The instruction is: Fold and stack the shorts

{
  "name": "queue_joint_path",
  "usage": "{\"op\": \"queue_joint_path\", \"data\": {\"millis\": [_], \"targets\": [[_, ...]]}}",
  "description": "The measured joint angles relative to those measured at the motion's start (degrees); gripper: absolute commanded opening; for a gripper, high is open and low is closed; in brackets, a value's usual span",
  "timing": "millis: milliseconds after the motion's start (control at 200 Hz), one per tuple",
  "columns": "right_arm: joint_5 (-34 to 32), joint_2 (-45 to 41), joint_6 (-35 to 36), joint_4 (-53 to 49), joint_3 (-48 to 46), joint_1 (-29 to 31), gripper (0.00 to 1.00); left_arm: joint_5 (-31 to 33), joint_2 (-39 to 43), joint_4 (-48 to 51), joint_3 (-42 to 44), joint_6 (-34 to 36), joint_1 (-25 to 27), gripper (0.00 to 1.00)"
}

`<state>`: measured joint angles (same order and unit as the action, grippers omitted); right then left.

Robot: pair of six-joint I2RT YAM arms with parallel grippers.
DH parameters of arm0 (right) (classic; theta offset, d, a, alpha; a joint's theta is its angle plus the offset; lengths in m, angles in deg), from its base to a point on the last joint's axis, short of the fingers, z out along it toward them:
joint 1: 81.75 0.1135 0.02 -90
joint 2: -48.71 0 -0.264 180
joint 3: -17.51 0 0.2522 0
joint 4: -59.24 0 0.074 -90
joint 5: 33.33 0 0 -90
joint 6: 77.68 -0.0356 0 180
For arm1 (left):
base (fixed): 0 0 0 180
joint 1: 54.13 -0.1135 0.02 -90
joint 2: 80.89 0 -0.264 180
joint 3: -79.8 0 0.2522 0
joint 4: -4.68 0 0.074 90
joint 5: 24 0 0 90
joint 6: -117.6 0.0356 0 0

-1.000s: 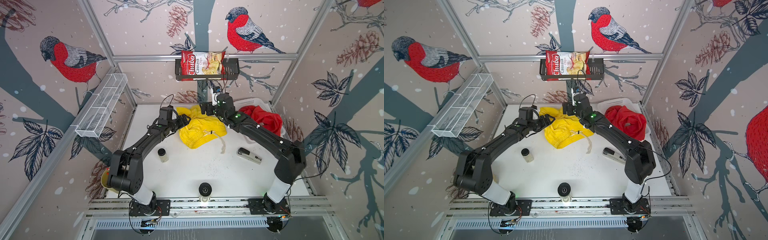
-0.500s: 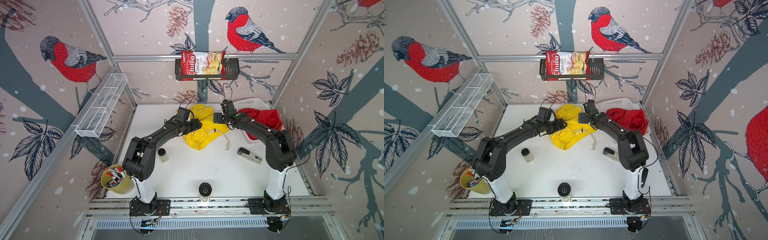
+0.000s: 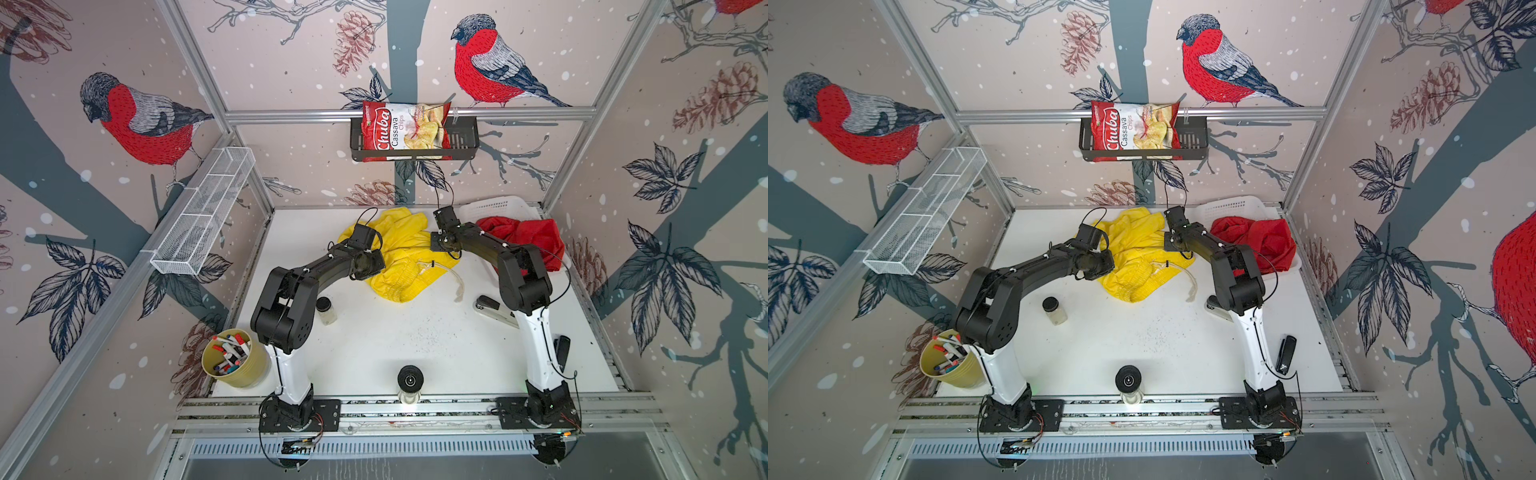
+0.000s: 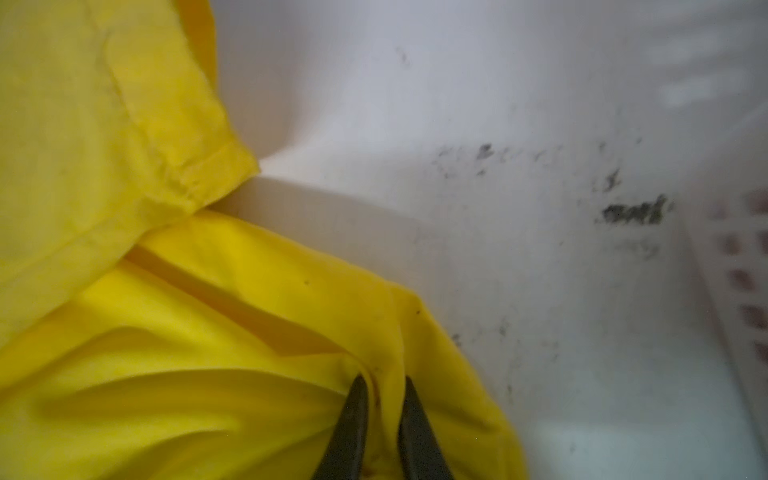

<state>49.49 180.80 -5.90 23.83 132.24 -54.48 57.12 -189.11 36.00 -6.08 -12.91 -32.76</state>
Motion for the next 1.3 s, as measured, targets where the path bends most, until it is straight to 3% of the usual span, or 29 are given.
{"op": "queue_joint_path", "data": {"millis": [80,270,500,575,670,780,905,1116,1301], "targets": [[0.15,-2.56,0.02,1.18,-4.66,1.42,0.01,-0.09,-2.36,-0.22,-1.55,0.09,-1.09,0.0],[2.62,-11.65,-1.66,4.57,-18.97,5.44,0.0,-0.2,-10.23,-0.35,-9.53,1.62,-3.52,0.0],[6.47,-25.68,-6.29,5.57,-34.86,14.95,0.05,-3.26,-23.02,0.81,-29.11,6.25,-3.91,0.0],[7.52,-29.46,-6.99,6.95,-37.7,19.21,0.11,-6.25,-26.67,2.97,-36.17,7.85,-3.89,0.19],[9.4,-33.86,-5.6,7.69,-39.32,23.08,0.26,-6.78,-28.24,4.28,-43.32,9.46,-3.93,0.54],[11.63,-38.07,-2.64,7.52,-38.97,22.77,0.39,-6.88,-25.55,4.46,-46.84,12.0,-4.11,0.65],[12.13,-40.65,0.61,8.28,-34.64,17.0,0.5,-5.86,-17.55,5.81,-42.88,15.02,-4.17,0.66],[12.28,-36.26,1.55,11.5,-23.52,4.87,0.68,-3.23,-0.7,4.79,-19.58,16.46,-4.68,0.72],[11.43,-25.49,1.53,8.39,-10.25,0.39,0.69,-2.58,2.89,5.53,-4.66,14.93,-4.59,0.73]]}}
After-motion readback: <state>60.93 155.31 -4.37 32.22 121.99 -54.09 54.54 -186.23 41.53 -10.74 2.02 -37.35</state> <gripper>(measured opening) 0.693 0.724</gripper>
